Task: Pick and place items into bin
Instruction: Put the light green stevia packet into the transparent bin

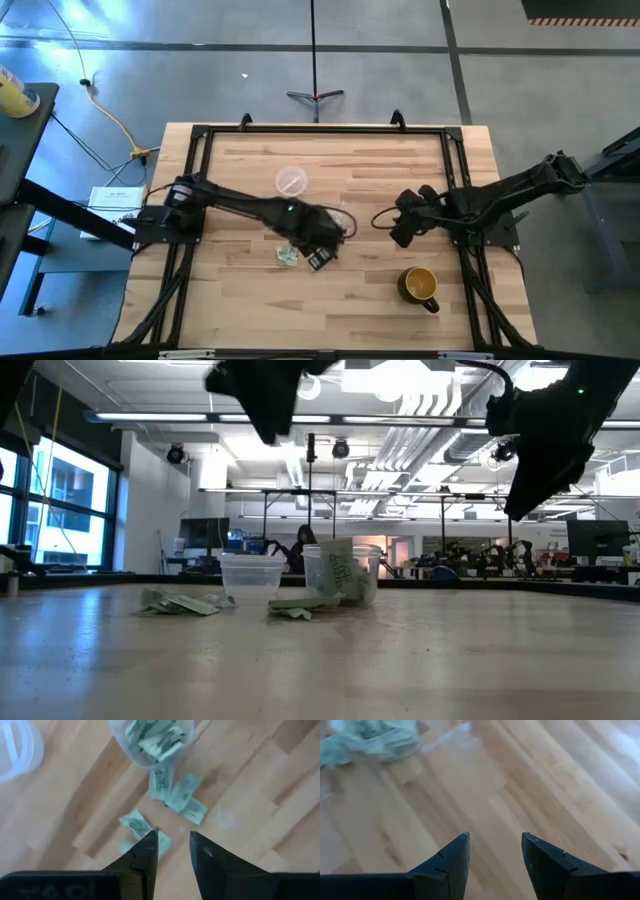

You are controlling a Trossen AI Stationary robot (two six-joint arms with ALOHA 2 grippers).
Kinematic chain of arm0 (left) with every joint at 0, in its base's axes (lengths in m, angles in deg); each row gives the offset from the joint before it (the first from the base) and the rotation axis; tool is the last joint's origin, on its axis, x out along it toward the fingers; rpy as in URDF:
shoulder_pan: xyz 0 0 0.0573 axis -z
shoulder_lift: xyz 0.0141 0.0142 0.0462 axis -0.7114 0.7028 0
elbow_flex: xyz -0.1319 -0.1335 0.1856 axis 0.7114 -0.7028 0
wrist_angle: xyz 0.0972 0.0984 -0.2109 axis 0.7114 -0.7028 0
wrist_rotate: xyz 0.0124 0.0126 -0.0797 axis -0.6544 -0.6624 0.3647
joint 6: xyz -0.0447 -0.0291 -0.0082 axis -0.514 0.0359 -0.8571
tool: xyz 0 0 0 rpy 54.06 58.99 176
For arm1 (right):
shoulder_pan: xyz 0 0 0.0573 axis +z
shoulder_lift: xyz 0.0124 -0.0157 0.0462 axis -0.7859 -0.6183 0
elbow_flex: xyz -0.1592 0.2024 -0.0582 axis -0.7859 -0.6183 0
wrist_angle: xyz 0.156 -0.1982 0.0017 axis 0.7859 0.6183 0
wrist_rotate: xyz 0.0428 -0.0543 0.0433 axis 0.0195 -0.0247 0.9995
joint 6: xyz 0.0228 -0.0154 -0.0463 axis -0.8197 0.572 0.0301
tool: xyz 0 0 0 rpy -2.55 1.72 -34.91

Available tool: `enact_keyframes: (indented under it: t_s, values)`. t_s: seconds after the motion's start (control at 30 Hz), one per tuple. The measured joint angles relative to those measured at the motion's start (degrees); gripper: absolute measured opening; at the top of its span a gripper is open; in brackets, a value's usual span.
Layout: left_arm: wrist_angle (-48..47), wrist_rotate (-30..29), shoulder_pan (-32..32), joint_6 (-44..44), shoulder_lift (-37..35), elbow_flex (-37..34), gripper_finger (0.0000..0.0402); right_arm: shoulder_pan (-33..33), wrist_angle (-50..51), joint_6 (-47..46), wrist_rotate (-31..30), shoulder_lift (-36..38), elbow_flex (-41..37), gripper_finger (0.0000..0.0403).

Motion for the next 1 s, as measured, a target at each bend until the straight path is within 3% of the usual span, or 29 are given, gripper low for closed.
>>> enact_keyframes:
  t_s: [0.13, 0.23, 0.43, 0.7, 1.0]
  values:
    - [-4.0, 2.0, 1.7, -13.0, -0.6, -0.2, 0.0147, -1.5, -1.2, 3.6, -0.4, 0.9, 0.0, 0.0169]
    - [-4.8, 5.7, 0.5, -24.6, -0.7, -5.7, 0.0147, -4.6, -1.8, 4.1, 0.8, 1.2, 0.0, 0.0169]
    - [13.6, 10.6, -3.7, -33.9, -0.3, -22.4, 0.0147, -10.0, -0.2, 6.1, 6.6, 1.3, 0.0, 0.0169]
    - [24.4, 9.3, -4.2, -35.0, -0.4, -29.6, 0.0147, -12.1, 2.6, 8.6, 7.2, 1.3, 0.0, 0.0169]
    - [21.1, 6.8, -4.0, -33.5, -0.4, -30.5, 0.0147, -12.1, 2.6, 8.6, 6.1, 1.3, 0.0, 0.0169]
